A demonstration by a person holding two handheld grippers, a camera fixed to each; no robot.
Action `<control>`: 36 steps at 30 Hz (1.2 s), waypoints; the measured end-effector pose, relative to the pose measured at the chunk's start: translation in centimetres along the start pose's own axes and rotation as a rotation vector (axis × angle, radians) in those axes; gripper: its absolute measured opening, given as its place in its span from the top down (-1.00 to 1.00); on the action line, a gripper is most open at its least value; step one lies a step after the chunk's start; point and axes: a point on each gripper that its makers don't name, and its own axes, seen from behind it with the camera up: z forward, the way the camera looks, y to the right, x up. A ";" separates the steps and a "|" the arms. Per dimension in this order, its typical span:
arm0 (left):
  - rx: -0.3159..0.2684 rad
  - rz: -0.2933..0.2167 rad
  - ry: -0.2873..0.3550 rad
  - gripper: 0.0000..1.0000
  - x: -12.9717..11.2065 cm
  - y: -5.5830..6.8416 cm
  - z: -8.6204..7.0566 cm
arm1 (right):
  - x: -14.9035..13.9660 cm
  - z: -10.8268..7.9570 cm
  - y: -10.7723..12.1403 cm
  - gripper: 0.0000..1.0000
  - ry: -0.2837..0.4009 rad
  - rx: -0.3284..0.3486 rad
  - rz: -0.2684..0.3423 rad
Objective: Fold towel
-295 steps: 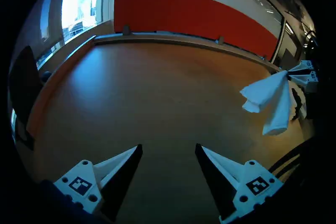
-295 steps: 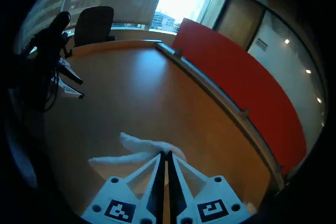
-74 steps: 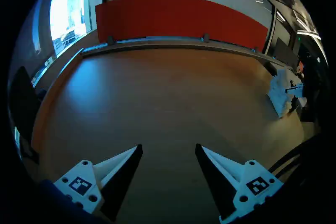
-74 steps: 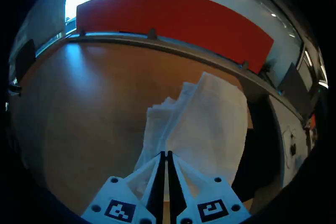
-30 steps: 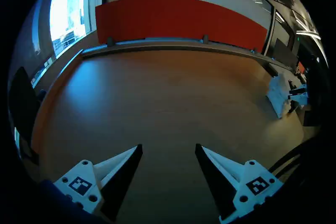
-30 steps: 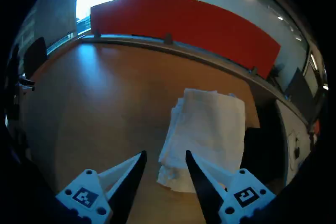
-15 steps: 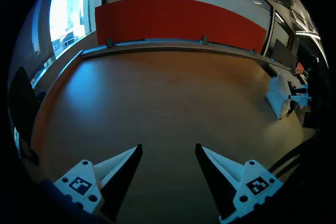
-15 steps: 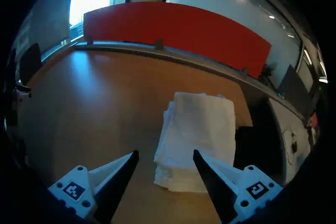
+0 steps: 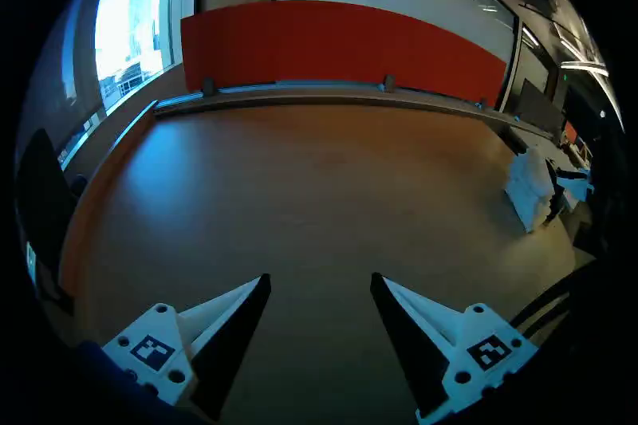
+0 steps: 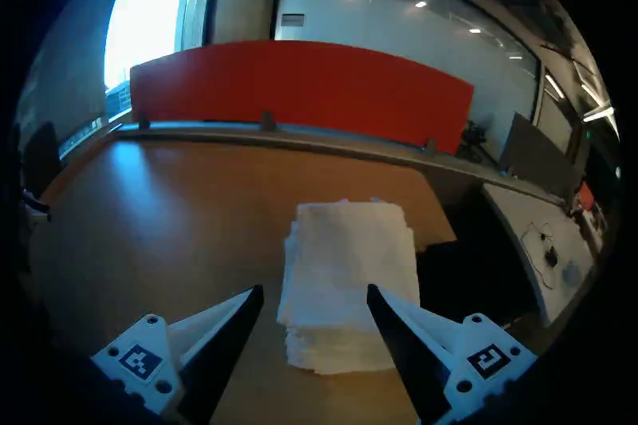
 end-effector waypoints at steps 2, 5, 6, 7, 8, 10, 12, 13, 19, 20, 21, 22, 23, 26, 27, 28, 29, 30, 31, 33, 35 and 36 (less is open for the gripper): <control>-0.001 0.000 0.001 -0.86 0.1 0.1 0.0 | 0.1 0.0 0.2 -1.00 0.007 -0.009 0.009; -0.002 0.000 0.001 -0.86 0.1 0.2 0.1 | 0.1 0.2 0.5 -1.00 0.006 -0.015 0.014; -0.002 0.000 0.001 -0.86 0.1 0.2 0.2 | 0.0 0.3 0.6 -1.00 0.005 -0.017 0.014; -0.001 0.000 0.001 -0.86 0.1 0.2 0.2 | 0.2 0.4 0.8 -1.00 0.006 -0.021 0.013; -0.001 0.000 0.000 -0.86 0.2 0.2 0.2 | 0.3 0.5 0.9 -1.00 0.008 -0.025 0.012; 0.000 -0.001 0.000 -0.86 0.2 0.2 0.2 | 0.5 0.8 1.2 -1.00 0.010 -0.030 0.008; 0.002 -0.001 -0.001 -0.86 0.2 0.2 0.2 | 0.9 1.2 1.4 -1.00 0.013 -0.032 0.004; 0.003 -0.001 -0.002 -0.86 0.2 0.1 0.2 | 1.1 1.5 1.6 -1.00 0.013 -0.033 0.002; 0.014 -0.005 -0.005 -0.86 0.2 -0.1 0.3 | 2.5 3.5 2.7 -1.00 0.014 -0.042 -0.009; 0.016 -0.006 -0.006 -0.86 0.2 -0.2 0.2 | 2.7 3.9 3.0 -1.00 0.013 -0.043 -0.010; 0.018 -0.008 -0.007 -0.86 0.2 -0.2 0.2 | 3.0 4.2 3.2 -1.00 0.012 -0.044 -0.011; 0.021 -0.009 -0.007 -0.86 0.2 -0.3 0.2 | 3.2 4.6 3.5 -1.00 0.013 -0.045 -0.012; 0.024 -0.010 -0.008 -0.86 0.2 -0.4 0.2 | 3.5 5.0 3.7 -1.00 0.013 -0.047 -0.013; 0.031 -0.014 -0.011 -0.86 0.2 -0.6 0.3 | 4.2 6.0 4.3 -1.00 0.012 -0.048 -0.017; 0.033 -0.015 -0.011 -0.86 0.2 -0.6 0.3 | 4.4 6.3 4.5 -1.00 0.012 -0.048 -0.018; 0.035 -0.017 -0.012 -0.86 0.2 -0.7 0.3 | 4.5 6.5 4.6 -1.00 0.009 -0.046 -0.018; 0.037 -0.018 -0.013 -0.86 0.2 -0.7 0.3 | 4.5 6.8 4.7 -1.00 0.007 -0.045 -0.019; 0.038 -0.020 -0.013 -0.86 0.2 -0.7 0.3 | 4.6 7.0 4.8 -1.00 0.005 -0.044 -0.020; 0.039 -0.020 -0.014 -0.86 0.2 -0.7 0.3 | 4.6 7.2 4.8 -1.00 0.003 -0.042 -0.020; 0.040 -0.021 -0.015 -0.86 0.2 -0.7 0.4 | 4.6 7.6 4.9 -1.00 0.000 -0.039 -0.021; 0.043 -0.021 -0.017 -0.86 0.2 -0.7 0.4 | 4.4 8.0 4.9 -1.00 -0.007 -0.036 -0.020; 0.044 -0.021 -0.018 -0.86 0.2 -0.7 0.4 | 4.3 8.2 5.0 -1.00 -0.010 -0.035 -0.019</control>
